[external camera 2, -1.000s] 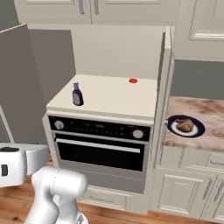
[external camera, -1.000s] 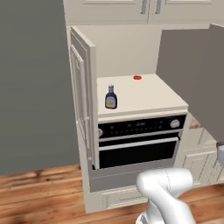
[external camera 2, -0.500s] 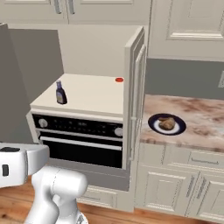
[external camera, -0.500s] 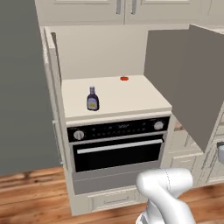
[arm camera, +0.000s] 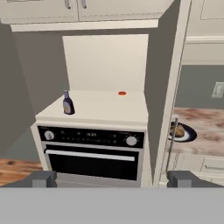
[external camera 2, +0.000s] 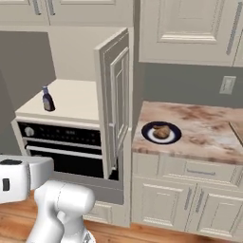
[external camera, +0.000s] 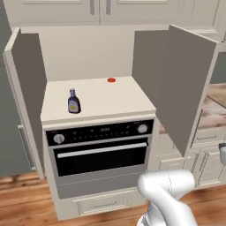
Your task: Pick the chicken drumstick from the plate and place it on the cutting board. Then pick the condiment bottle from the cabinet and place it next to the cutting board.
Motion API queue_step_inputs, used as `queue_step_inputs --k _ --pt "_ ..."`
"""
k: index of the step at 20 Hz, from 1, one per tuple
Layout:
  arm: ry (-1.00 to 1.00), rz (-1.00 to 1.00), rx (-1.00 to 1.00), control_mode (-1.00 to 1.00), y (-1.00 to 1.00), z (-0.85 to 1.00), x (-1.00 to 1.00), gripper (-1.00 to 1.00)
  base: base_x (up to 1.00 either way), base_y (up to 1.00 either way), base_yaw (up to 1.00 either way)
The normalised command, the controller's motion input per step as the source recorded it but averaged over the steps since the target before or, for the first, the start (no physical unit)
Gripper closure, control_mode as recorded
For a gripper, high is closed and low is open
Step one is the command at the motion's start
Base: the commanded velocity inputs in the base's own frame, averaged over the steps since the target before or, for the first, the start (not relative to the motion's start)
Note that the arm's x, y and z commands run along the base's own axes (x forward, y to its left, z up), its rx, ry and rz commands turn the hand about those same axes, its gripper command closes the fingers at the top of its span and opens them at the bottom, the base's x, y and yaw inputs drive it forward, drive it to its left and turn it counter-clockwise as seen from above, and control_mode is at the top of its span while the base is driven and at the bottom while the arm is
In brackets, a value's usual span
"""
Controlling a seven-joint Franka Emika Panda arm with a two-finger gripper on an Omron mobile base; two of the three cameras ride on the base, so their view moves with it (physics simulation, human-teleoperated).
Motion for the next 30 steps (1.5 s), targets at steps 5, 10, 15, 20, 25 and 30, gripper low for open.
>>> queue_step_inputs --k 5,10,15,20,25,30 --pt "0.00 0.00 0.00 1.00 0.00 0.00 0.00 -1.00 0.00 -0.48 0.00" --pt "0.00 0.00 0.00 1.00 0.00 0.00 0.00 -1.00 0.00 -0.51 0.00" --pt "0.00 0.00 0.00 1.00 0.00 0.00 0.00 -1.00 0.00 -0.50 0.00" --pt "0.00 0.00 0.00 1.00 0.00 0.00 0.00 -1.00 0.00 -0.50 0.00" --pt "0.00 0.00 0.00 1.00 0.00 0.00 0.00 -1.00 0.00 -0.49 0.00" --pt "0.00 0.00 0.00 1.00 0.00 0.00 0.00 -1.00 0.00 -0.47 0.00"
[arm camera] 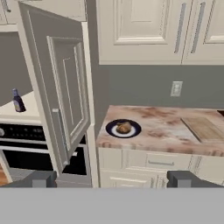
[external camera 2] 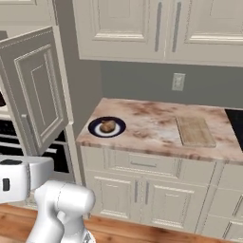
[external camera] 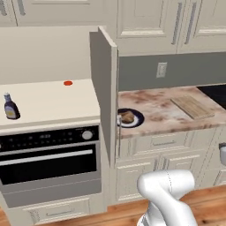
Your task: Pick the chicken drumstick from the plate and place it on the cutting board. Then pick the condiment bottle from the cabinet and place it next to the cutting board.
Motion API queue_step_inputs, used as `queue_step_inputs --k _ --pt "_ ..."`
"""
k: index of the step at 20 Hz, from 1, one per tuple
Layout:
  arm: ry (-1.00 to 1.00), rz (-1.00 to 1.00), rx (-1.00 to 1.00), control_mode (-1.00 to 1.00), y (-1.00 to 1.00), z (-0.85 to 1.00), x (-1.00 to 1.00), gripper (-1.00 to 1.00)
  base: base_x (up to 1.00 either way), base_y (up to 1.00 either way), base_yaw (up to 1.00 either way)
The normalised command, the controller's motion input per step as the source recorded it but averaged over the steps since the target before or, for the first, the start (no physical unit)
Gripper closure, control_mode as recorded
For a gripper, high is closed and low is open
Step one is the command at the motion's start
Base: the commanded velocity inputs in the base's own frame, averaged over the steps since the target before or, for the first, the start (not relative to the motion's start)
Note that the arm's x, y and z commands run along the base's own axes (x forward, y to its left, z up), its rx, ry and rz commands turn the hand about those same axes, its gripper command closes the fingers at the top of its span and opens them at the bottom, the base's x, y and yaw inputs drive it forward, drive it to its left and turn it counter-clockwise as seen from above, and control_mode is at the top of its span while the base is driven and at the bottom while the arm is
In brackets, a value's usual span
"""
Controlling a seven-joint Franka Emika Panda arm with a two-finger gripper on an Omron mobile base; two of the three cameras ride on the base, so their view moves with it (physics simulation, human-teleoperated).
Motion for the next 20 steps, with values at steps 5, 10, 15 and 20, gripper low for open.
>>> queue_step_inputs --k 5,10,15,20 --pt "0.00 0.00 0.00 1.00 0.00 0.00 0.00 -1.00 0.00 -0.33 0.00" --pt "0.00 0.00 0.00 1.00 0.00 0.00 0.00 -1.00 0.11 -0.13 0.00" --pt "0.00 0.00 0.00 1.00 0.00 0.00 0.00 -1.00 0.23 -0.13 0.00" --pt "0.00 0.00 0.00 1.00 0.00 0.00 0.00 -1.00 0.37 -0.19 0.00"
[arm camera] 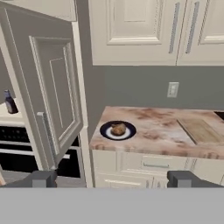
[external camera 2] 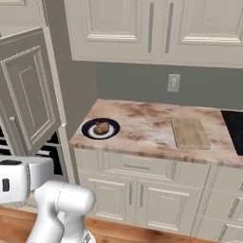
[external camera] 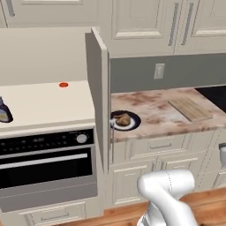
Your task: Pick the chicken drumstick from the plate and place it on the cutting board. Then pick the condiment bottle from the cabinet and place it next to the cutting board.
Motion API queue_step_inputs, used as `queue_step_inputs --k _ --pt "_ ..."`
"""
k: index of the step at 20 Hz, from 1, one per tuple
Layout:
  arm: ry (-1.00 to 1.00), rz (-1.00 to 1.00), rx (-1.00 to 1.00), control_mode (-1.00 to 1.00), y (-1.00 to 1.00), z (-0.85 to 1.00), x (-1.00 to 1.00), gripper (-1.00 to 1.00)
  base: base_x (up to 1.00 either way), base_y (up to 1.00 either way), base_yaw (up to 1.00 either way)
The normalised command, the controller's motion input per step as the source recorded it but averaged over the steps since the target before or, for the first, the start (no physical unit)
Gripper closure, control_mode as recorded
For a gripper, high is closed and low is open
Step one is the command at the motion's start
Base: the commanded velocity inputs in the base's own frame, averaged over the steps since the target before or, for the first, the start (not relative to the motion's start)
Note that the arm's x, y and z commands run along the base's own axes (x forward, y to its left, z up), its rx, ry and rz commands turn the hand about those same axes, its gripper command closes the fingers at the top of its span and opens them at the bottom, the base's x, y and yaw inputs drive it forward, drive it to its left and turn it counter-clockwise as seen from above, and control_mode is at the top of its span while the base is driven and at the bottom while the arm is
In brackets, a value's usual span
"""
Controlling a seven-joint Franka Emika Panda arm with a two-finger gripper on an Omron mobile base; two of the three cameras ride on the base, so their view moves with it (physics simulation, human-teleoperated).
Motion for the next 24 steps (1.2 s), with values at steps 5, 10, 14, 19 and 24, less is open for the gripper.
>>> queue_step_inputs --k 5,10,14,19,24 --pt "0.00 0.00 0.00 1.00 0.00 0.00 0.00 -1.00 0.44 -0.21 0.00" --pt "0.00 0.00 0.00 1.00 0.00 0.00 0.00 -1.00 0.42 -0.21 0.00" --pt "0.00 0.00 0.00 1.00 0.00 0.00 0.00 -1.00 0.43 -0.22 0.00" --pt "0.00 0.00 0.00 1.00 0.00 0.00 0.00 -1.00 0.42 -0.21 0.00" --pt "0.00 0.00 0.00 1.00 0.00 0.00 0.00 -1.00 0.43 -0.20 0.00"
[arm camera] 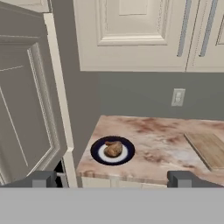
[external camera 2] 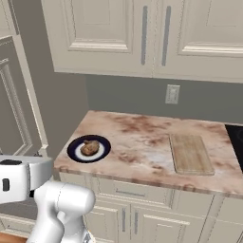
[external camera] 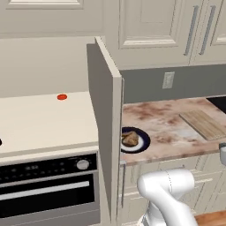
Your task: Pick the chicken drumstick from the plate and place it on the cutting board. Then pick the condiment bottle from the cabinet and place it next to the cutting board.
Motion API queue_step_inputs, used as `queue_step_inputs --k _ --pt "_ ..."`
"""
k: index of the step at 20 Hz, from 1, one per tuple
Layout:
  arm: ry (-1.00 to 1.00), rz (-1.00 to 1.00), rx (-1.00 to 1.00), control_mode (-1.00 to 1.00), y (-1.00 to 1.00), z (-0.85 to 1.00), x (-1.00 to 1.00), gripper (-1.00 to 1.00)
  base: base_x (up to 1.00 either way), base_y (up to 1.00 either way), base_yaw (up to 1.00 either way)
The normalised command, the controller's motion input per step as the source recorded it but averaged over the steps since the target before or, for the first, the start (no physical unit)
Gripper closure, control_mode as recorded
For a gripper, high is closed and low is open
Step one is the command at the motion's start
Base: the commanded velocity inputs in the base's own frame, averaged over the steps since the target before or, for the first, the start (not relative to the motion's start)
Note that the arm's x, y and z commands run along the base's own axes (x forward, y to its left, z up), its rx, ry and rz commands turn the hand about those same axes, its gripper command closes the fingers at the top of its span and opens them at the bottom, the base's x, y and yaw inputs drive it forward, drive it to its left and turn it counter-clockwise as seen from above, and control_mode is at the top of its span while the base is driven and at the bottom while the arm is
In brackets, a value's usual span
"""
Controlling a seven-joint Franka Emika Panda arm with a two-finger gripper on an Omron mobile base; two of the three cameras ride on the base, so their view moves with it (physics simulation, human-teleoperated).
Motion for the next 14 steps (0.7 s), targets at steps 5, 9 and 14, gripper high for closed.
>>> queue_step_inputs --k 5,9,14 --pt "0.00 0.00 0.00 1.00 0.00 0.00 0.00 -1.00 0.42 -0.19 0.00" --pt "0.00 0.00 0.00 1.00 0.00 0.00 0.00 -1.00 0.40 -0.18 0.00" --pt "0.00 0.00 0.00 1.00 0.00 0.00 0.00 -1.00 0.37 -0.17 0.00"
